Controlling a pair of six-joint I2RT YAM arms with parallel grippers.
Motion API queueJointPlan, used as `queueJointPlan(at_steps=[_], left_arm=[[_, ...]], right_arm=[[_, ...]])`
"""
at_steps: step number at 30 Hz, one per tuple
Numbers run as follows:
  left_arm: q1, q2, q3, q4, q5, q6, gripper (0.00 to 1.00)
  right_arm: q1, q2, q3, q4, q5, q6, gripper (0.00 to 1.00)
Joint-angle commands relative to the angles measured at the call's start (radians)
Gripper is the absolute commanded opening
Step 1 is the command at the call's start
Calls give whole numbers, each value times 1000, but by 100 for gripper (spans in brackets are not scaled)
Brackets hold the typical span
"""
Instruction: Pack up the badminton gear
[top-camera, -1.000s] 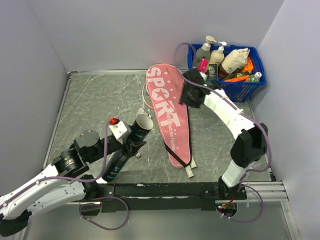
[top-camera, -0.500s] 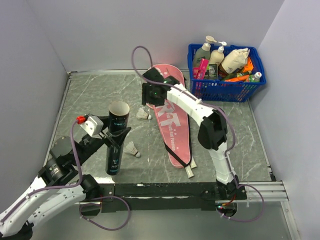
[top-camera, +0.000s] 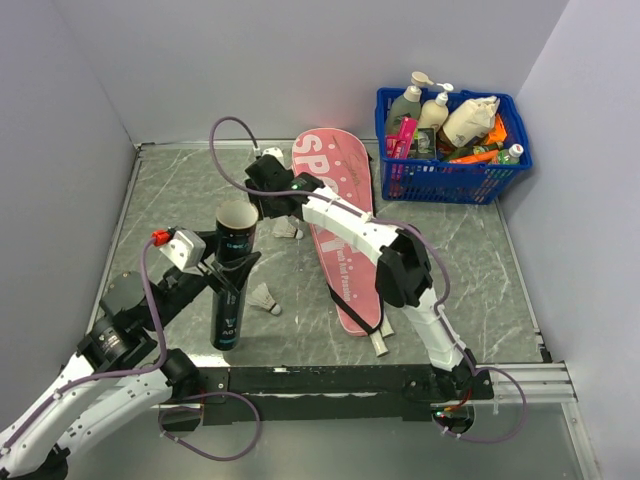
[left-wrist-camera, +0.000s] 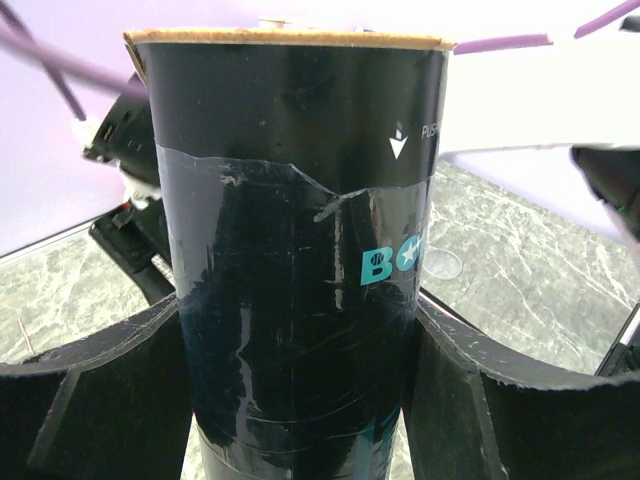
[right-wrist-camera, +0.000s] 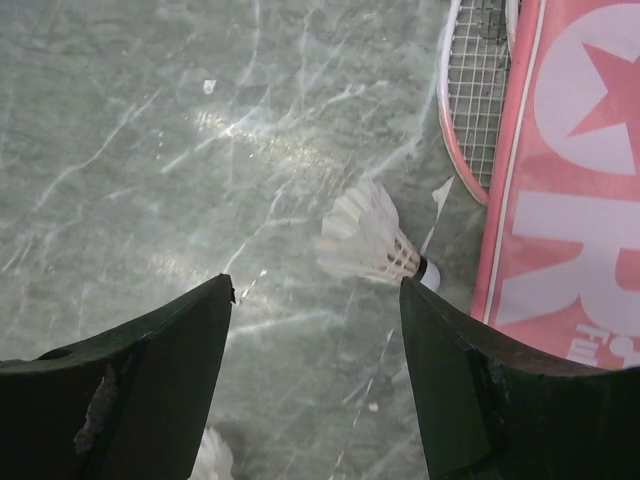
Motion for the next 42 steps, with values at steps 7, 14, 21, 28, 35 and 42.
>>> queueJointPlan(at_steps=[7,14,21,28,35,42], left_arm=[[41,-36,-7,94,59,-43,12],[47,-36,-10,100,76,-46,12],[50,-33,-8,100,80,-46,12],[53,-31,-8,100,91,-47,13],[55,-28,-8,100,94,-44,13],[55,-27,-7,98,97,-46,13]], right_arm=[[20,92,42,41,183,-52,75],[46,121,48,84,255,-84,75],[46,167,73,48,250,-55,73],[46,175,48,60,293,-55,73],[47,199,62,54,316,-61,71],[47,227,77,45,331,-64,68]])
